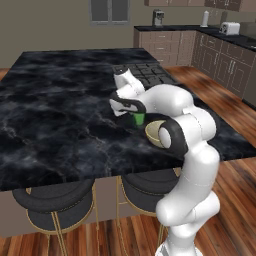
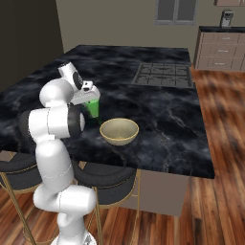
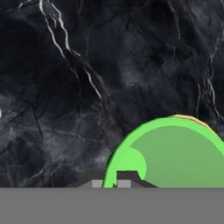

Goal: Place the cup inside the bowl on the dining table and move the bowl to any counter.

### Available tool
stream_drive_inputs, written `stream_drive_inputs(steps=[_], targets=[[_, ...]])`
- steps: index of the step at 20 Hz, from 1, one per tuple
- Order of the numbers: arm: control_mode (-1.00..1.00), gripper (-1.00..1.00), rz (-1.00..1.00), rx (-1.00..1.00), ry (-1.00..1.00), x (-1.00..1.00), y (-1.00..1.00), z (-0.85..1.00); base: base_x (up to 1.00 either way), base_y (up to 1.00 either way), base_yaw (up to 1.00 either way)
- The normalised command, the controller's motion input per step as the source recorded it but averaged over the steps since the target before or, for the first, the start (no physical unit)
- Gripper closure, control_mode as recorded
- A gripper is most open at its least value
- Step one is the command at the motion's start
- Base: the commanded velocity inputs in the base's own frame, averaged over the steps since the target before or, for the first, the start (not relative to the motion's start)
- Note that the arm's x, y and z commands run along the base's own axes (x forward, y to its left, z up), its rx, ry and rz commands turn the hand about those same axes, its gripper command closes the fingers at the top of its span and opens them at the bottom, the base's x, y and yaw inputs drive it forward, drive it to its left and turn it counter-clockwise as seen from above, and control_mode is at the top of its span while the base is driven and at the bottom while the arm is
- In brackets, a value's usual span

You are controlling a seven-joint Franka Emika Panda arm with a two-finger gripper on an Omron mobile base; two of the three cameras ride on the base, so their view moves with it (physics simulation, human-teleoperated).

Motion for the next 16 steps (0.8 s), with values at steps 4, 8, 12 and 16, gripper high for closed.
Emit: stream_drive_inputs(steps=[4,8,12,16], targets=[[-1.00,1.00,-0.02,0.00,0.00,-0.13,-0.38,0.03,0.00,0.00,0.00],[-1.00,1.00,-0.01,0.00,0.00,-0.11,-0.44,0.00,0.00,0.00,0.00],[-1.00,1.00,-0.01,0.00,0.00,-0.13,-0.36,0.00,0.00,0.00,0.00],[-1.00,1.00,0.00,0.00,0.00,-0.01,-0.28,0.00,0.00,0.00,0.00]])
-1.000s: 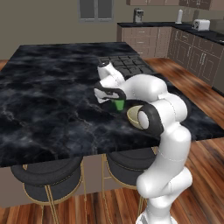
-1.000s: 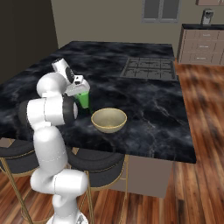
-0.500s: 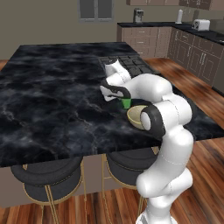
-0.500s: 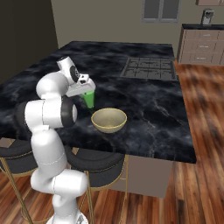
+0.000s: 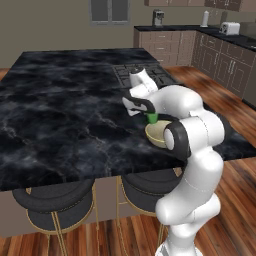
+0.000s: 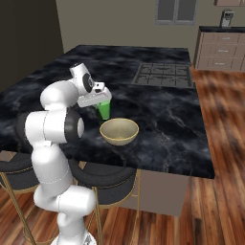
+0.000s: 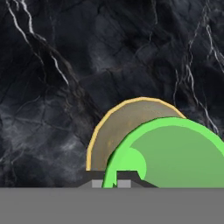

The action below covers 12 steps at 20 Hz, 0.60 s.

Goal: Place the cup inside the bowl on the dining table and move the bowl to any counter.

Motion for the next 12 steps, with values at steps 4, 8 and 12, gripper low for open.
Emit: stream_drive_inputs(steps=[4,8,12], targets=[[-1.00,1.00,0.00,0.00,0.00,0.00,-0.33,0.00,0.00,0.00,0.00],[-1.00,1.00,0.00,0.00,0.00,0.00,-0.29,0.00,0.00,0.00,0.00],[-1.00,1.00,0.00,0.00,0.00,0.00,-0.28,-0.05,0.00,0.00,0.00]])
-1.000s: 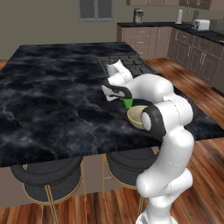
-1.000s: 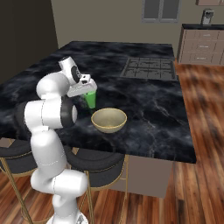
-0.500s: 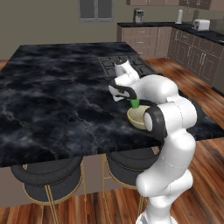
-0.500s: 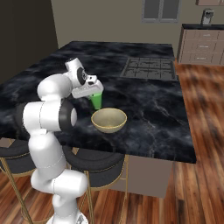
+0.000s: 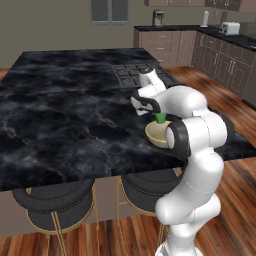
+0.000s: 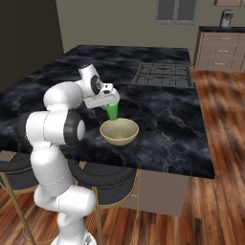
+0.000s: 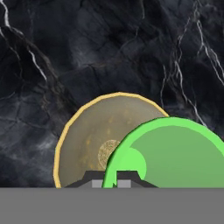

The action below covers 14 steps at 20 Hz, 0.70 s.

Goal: Place the cup inside the bowl on the dining table and move the bowl to any counter.

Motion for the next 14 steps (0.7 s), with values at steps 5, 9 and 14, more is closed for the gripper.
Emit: stream_drive_inputs(steps=[5,9,14], targets=[[-1.00,1.00,0.00,0.01,0.00,0.00,-0.05,-0.11,0.00,0.00,0.00],[-1.00,1.00,0.00,0.05,0.00,0.00,0.00,-0.15,0.00,0.00,0.00],[-1.00,1.00,0.00,0.05,0.00,0.00,-0.04,-0.07,0.00,0.00,0.00]])
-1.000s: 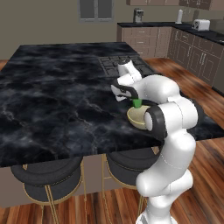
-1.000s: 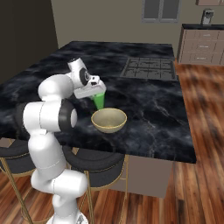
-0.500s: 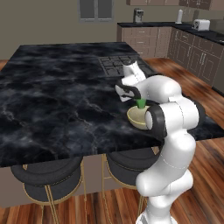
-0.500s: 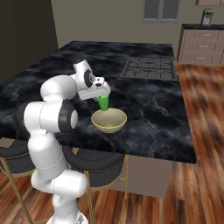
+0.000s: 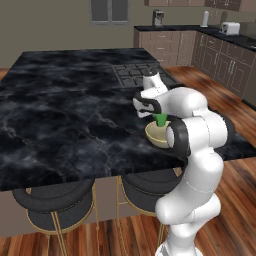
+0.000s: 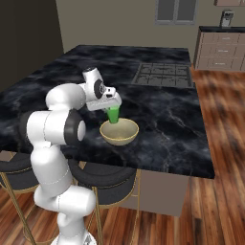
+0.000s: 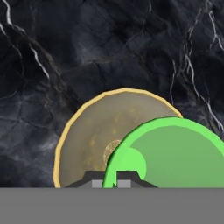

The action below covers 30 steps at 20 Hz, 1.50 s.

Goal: Place the cup inside the bowl on the dining table and move the bowl to any counter.

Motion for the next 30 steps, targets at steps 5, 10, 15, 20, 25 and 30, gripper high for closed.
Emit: stream_drive_inputs(steps=[5,10,15,20,25,30], targets=[[-1.00,1.00,0.00,0.01,0.00,0.00,-0.24,-0.03,0.00,0.00,0.00],[-1.00,1.00,0.00,0.00,0.00,0.00,-0.22,-0.19,0.00,0.00,0.00],[-1.00,1.00,0.00,0.00,0.00,0.00,-0.07,-0.17,0.00,0.00,0.00],[-1.00,1.00,0.00,0.02,0.00,0.00,0.00,-0.10,0.00,0.00,0.00],[-1.00,1.00,0.00,0.03,0.00,0.00,0.00,-0.13,0.00,0.00,0.00],[-1.00,1.00,0.00,0.04,0.00,0.00,0.00,-0.19,0.00,0.00,0.00]])
